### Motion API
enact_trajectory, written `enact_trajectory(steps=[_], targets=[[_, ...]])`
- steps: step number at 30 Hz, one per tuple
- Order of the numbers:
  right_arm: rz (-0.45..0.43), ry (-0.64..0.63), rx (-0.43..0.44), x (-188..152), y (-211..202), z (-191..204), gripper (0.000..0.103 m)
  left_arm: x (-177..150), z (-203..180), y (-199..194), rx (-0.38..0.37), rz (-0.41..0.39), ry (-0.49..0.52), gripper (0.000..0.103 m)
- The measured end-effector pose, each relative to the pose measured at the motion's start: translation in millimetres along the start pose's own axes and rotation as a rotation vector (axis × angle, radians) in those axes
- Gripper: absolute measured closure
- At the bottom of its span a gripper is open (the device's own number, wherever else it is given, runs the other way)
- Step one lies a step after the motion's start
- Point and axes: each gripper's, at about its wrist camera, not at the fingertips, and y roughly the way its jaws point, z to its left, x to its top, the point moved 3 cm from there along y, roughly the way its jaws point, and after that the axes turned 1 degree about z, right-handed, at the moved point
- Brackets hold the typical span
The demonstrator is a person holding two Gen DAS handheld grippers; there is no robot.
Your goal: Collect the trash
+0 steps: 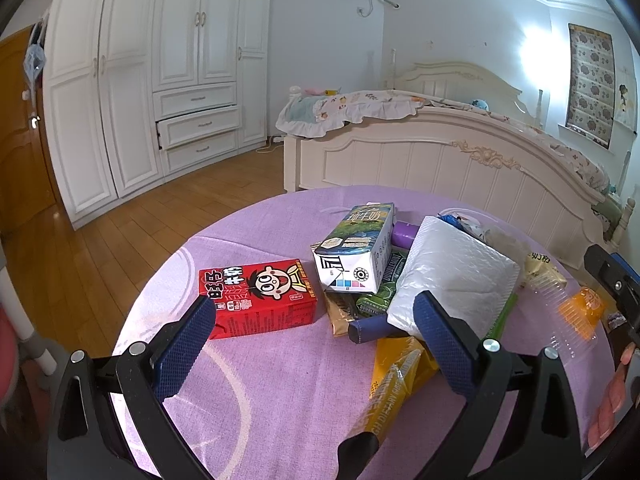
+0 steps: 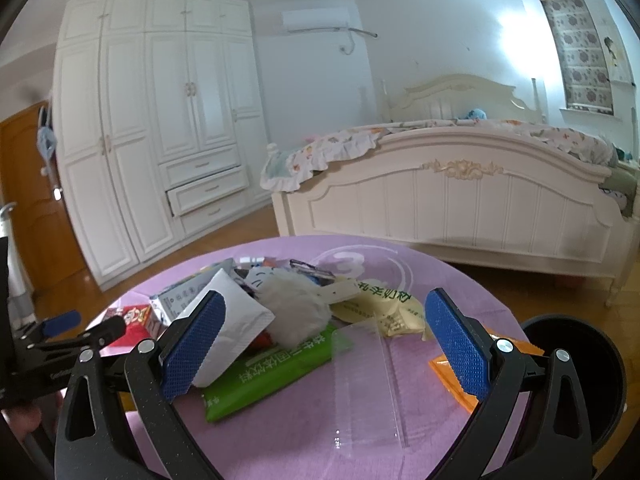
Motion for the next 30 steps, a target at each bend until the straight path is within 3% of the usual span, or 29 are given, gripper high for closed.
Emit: enact_trajectory(steps=[30], targets=[[0.010, 0.009, 0.026, 1, 4, -2, 0.004, -5, -21, 1, 0.012, 0.007, -0.019, 0.005]])
